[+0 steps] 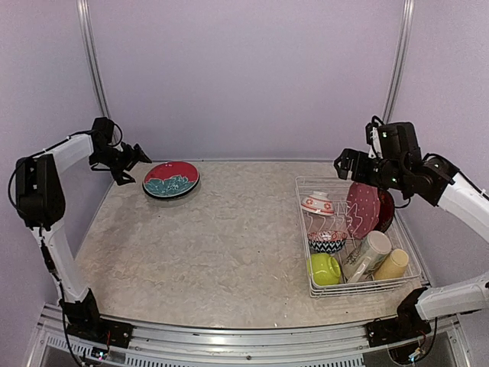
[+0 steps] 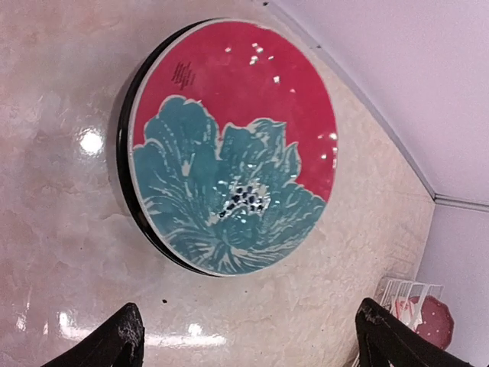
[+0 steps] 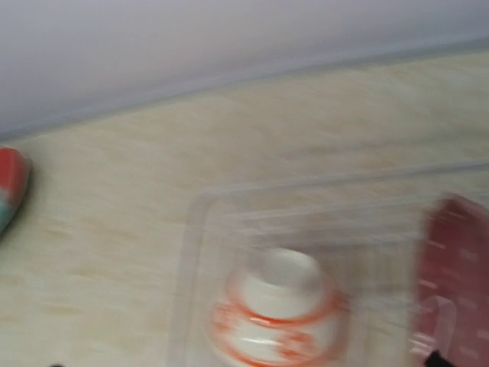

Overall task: Unload the mixed dishes from the dish rack
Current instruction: Grab the plate from the dish rack.

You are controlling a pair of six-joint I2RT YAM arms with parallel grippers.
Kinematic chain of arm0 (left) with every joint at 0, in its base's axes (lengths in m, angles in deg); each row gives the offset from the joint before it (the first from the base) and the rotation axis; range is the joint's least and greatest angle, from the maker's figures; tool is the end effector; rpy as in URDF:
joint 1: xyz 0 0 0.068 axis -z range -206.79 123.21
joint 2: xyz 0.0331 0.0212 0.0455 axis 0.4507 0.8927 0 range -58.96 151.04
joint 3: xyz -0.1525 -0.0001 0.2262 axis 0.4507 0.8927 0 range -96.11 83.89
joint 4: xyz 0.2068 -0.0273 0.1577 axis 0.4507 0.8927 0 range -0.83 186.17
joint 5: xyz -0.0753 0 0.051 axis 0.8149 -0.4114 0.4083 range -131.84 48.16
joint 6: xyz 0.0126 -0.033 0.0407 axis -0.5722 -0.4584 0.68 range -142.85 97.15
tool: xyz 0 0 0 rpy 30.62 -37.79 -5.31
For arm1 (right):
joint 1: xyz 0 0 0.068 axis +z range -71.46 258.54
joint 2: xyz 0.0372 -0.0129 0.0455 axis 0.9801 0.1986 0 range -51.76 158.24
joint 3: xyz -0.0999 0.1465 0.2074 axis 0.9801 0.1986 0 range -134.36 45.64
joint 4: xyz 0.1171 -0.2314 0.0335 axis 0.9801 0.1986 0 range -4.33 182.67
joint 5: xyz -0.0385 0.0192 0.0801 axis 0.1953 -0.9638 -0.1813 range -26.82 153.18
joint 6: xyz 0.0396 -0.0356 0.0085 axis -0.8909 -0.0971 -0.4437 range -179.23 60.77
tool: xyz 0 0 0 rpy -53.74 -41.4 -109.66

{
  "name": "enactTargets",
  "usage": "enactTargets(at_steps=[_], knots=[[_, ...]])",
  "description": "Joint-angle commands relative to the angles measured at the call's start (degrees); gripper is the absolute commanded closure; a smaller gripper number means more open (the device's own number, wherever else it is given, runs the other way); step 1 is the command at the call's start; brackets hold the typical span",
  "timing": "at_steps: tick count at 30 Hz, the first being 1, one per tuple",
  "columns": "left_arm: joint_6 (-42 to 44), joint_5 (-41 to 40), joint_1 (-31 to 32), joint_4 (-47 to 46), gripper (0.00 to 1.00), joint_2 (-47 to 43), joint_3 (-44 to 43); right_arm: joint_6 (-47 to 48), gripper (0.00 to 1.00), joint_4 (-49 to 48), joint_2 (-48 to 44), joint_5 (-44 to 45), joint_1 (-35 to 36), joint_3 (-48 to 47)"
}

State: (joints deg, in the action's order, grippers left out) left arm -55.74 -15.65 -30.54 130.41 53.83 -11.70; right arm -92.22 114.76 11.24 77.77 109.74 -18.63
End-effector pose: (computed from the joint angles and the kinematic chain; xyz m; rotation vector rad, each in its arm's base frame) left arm 0.4297 0.0123 0.2515 -0.6594 2.5394 -0.7755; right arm 0.2098 0.1164 0.3636 0.1914 2.0589 0.4371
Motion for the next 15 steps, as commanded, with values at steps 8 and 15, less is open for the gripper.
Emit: enactTargets(at_steps=[8,15], knots=[[2.27,-1.87,8.45,-5.81,0.08,-20.32,5.11,0.44,0.05,25.31,9.15,23.72,-2.32,-7.34],[1.19,0.97,12.23,-6.70,0.08,-22.50,5.70,2.49,0.15,25.00,13.08,22.29,-9.12,-5.72]])
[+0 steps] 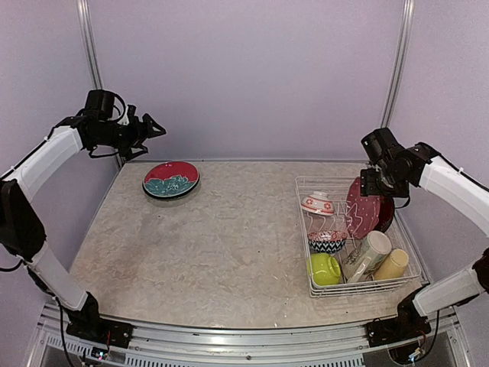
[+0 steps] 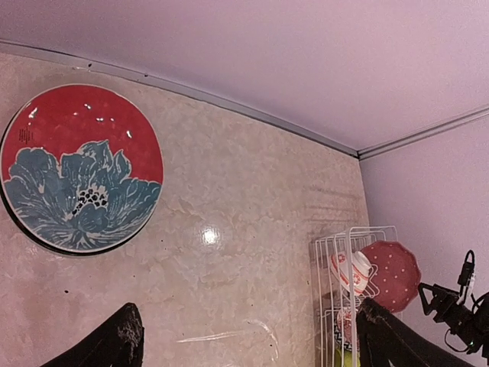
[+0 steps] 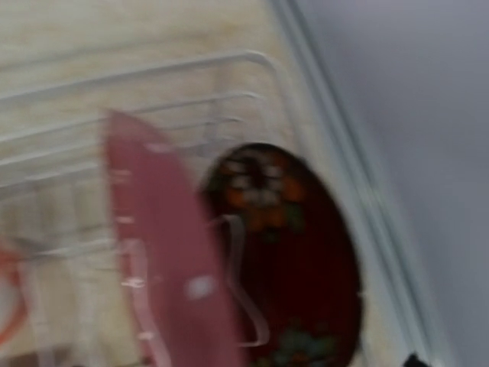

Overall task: Unload the mixed dishes from the dish rack
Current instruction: Grab the plate from the dish rack.

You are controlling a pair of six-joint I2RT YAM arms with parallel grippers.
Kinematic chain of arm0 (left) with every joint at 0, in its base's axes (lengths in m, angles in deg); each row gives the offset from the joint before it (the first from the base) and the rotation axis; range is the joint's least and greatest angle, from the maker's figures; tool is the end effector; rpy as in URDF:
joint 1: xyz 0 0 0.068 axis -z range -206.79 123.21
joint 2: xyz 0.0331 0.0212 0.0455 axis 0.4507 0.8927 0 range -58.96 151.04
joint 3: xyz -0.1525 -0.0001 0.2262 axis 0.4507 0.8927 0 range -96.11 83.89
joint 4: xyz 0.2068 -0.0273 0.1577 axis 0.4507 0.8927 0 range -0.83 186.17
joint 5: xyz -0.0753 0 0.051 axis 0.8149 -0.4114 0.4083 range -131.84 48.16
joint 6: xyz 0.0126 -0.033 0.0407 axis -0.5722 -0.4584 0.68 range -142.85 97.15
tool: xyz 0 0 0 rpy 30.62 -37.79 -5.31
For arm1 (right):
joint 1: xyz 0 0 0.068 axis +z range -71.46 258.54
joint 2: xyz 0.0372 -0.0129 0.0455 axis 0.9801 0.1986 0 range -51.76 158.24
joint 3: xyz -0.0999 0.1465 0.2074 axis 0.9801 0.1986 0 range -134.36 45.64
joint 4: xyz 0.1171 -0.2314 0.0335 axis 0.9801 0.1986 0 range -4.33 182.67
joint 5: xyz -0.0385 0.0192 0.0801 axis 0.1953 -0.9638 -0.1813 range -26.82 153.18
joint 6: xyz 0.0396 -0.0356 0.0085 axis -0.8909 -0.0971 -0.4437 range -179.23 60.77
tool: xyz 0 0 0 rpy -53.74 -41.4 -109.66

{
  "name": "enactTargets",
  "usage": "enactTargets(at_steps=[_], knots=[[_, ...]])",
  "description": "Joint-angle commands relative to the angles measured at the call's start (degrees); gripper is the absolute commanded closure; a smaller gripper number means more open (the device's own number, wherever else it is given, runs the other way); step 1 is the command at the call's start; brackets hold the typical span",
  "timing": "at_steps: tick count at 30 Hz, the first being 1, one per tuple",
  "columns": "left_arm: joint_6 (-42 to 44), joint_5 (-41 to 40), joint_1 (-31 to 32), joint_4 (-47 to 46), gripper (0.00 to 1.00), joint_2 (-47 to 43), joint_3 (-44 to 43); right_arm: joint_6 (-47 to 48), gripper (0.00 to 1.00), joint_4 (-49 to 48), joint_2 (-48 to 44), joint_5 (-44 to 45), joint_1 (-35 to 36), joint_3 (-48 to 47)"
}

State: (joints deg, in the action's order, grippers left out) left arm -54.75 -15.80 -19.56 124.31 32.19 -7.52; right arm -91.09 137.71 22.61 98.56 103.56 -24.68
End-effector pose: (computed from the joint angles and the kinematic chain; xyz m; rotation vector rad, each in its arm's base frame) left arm 0.3522 -0.0605 0.3780 -0.2133 2.2349 -0.8751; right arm 0.2399 0.0891 0.3249 0.3644 2.3064 -0.3142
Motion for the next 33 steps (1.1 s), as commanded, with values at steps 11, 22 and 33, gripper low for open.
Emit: enactTargets(at_steps=[11,22,33], knots=[[-0.06,1.94,5.30,-0.95,0.08,0.38,1.99,3.67,0.39,-4.62,10.18,-2.32,-5.32,-0.16],[-0.35,2.85,5.71,-1.01,0.08,1.45,1.98,-0.46,0.67,-2.59,15.36,0.24,-4.73,-1.17],[-0.09,2.37,5.98,-0.69,0.08,2.57,1.84,-0.95,0.88,-0.98,14.50,1.89,-3.52,-3.12]])
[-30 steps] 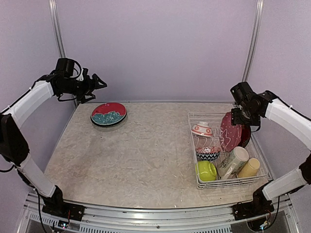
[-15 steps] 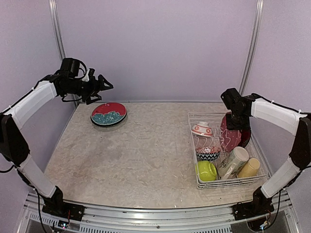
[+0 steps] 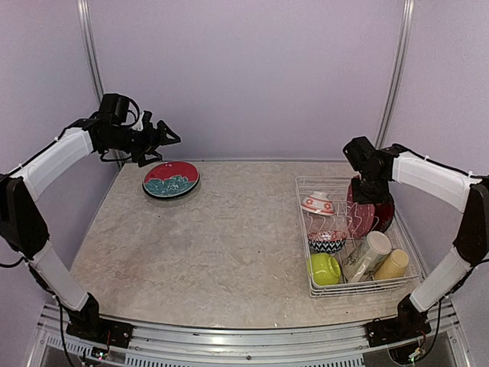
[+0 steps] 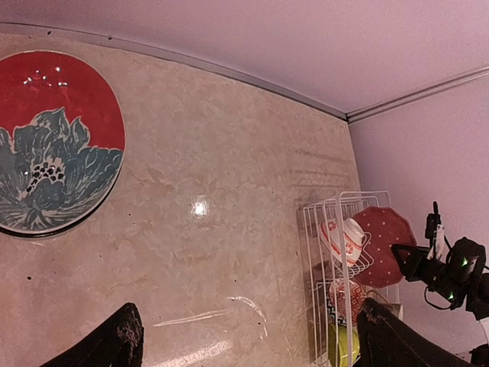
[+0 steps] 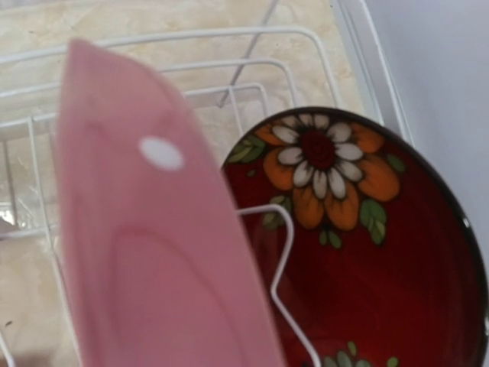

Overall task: Unload the mixed dishes from the dish rack
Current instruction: Grab the plate from the dish rack.

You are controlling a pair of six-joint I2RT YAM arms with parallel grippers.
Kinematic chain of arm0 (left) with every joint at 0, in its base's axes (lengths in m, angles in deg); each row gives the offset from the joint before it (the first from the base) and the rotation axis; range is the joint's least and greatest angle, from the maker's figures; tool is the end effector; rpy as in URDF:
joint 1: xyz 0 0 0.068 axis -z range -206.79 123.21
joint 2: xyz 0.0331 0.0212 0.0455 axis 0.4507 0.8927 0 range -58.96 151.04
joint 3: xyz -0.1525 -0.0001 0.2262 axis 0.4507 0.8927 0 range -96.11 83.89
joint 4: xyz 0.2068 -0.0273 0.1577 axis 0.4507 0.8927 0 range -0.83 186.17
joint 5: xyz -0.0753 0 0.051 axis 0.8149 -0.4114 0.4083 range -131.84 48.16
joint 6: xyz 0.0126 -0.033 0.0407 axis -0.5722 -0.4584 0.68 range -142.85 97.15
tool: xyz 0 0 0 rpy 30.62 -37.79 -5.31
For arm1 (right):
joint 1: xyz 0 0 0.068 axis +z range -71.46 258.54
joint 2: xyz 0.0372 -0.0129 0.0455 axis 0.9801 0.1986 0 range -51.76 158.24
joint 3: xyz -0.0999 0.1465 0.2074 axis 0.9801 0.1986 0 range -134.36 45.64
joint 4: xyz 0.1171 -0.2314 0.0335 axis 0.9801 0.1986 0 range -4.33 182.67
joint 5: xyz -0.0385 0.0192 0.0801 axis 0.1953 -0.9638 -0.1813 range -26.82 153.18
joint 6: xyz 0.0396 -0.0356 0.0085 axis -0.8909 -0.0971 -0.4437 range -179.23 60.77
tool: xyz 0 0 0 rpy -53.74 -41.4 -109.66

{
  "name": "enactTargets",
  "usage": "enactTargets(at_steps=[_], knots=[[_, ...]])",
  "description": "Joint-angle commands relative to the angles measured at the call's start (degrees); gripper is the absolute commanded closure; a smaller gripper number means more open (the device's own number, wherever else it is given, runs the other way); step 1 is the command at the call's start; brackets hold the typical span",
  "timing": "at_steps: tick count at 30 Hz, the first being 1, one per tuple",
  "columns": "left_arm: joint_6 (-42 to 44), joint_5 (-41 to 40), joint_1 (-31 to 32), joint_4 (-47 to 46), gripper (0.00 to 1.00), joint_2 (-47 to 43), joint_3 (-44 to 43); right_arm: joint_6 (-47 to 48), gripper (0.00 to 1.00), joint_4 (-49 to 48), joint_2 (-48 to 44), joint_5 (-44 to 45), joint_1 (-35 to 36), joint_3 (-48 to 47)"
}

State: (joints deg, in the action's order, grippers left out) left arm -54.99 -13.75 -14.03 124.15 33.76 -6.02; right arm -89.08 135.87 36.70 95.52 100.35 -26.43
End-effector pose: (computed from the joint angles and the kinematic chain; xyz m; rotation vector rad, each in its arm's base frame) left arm 0.3509 -0.0968 0.3606 -0.1091 2.3142 -0.9619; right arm 0.2915 0.0960 0.2704 0.3257 2.4869 -0.4273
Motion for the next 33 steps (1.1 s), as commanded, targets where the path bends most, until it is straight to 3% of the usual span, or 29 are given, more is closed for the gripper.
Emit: enactTargets(at_steps=[1,5,14,24,33], knots=[[0.15,0.39,0.47,-0.55,0.08,1.08,0.34,-2.91,0.90,1.44,0.37,5.12,-0.27,-2.06],[-0.06,0.82,0.52,-0.64,0.08,1.38,0.40,-2.33,1.00,3.05,-1.58,5.34,0.29,-4.60],[-0.68,2.82,0.73,-0.88,0.07,1.96,0.22,0.97,1.00,-0.14,-8.25,0.52,0.34,-5.87],[-0.67,3.92,1.39,-2.16,0.06,1.51,0.94,0.94,1.00,2.16,-12.93,1.28,0.34,-9.14],[-0.99,6.22,1.86,-2.73,0.05,1.84,0.84,5.96,1.00,-4.99,-17.90,1.24,0.30,-6.55]])
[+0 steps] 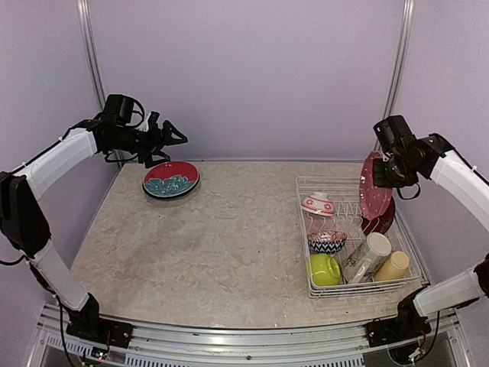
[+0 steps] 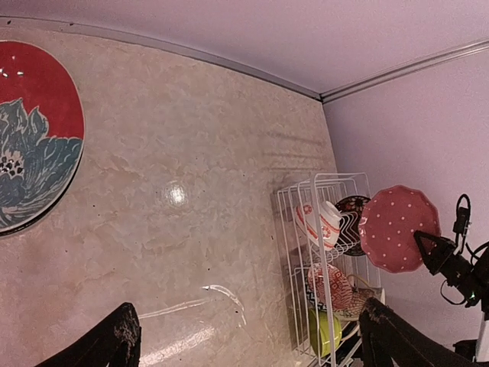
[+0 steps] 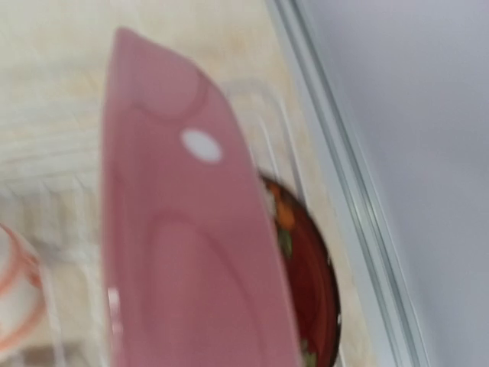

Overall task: Unload the mixed dishes from the dish rack
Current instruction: Grab the plate from the dish rack.

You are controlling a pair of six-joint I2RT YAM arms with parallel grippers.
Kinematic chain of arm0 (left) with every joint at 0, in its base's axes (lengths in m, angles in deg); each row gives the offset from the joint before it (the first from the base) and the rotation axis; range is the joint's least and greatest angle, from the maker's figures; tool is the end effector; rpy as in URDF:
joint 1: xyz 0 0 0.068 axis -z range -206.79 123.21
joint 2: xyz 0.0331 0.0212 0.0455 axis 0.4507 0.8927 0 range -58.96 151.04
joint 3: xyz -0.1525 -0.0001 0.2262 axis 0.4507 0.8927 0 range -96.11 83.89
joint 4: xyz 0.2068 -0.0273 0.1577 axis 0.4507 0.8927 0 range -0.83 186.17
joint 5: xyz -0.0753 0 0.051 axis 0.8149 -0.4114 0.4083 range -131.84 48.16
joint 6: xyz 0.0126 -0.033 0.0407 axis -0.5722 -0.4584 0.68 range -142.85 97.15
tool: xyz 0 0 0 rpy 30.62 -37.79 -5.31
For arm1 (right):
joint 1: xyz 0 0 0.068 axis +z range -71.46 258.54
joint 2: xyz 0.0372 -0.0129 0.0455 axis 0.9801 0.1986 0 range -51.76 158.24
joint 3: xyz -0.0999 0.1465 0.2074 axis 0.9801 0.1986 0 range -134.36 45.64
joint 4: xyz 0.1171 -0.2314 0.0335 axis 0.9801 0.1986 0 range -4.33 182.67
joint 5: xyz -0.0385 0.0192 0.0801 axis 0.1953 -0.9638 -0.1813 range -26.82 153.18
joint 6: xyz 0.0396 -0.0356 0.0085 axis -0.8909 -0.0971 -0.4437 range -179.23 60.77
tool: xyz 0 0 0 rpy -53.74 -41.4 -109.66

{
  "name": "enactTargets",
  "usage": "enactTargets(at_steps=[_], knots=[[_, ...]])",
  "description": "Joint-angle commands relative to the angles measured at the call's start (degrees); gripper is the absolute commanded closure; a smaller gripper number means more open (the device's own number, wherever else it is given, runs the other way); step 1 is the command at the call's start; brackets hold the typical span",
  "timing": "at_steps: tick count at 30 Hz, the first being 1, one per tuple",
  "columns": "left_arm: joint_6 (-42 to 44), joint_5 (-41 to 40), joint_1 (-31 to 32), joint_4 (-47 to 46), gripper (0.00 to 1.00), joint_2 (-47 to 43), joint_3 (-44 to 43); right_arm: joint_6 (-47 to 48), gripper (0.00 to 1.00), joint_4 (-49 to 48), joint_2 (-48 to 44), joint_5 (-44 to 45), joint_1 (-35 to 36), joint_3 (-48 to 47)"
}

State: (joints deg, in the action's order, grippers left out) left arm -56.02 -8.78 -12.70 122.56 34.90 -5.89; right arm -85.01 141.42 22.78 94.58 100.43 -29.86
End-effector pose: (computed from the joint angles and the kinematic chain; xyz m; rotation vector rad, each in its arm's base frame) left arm 0.3531 -0.1087 0.3562 -0.0489 2.3217 -1.0792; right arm 0.2425 0.0773 0.3469 0.2898 2.3450 -0.3032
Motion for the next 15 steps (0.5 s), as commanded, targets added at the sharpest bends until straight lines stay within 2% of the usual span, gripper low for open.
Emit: enactTargets(at_steps=[1,4,7,10,15], knots=[[0.03,1.30,0.55,-1.21,0.05,0.71,0.74,2.46,1.00,-10.04,-2.79,2.52,0.25,-4.11],[0.04,1.30,0.67,-1.18,0.05,0.86,0.82,1.79,1.00,-5.23,0.45,5.51,0.47,-7.83],[0.36,1.99,0.67,-1.32,0.04,1.05,0.59,1.80,1.00,-4.81,-0.23,6.89,0.62,-8.91],[0.33,3.37,0.55,-1.57,0.04,1.31,0.44,1.75,1.00,-8.08,-3.21,1.51,0.65,-8.16],[-1.88,14.78,0.86,-7.12,0.04,2.92,1.46,-1.25,1.00,-14.17,-7.36,-8.37,0.54,-4.68]])
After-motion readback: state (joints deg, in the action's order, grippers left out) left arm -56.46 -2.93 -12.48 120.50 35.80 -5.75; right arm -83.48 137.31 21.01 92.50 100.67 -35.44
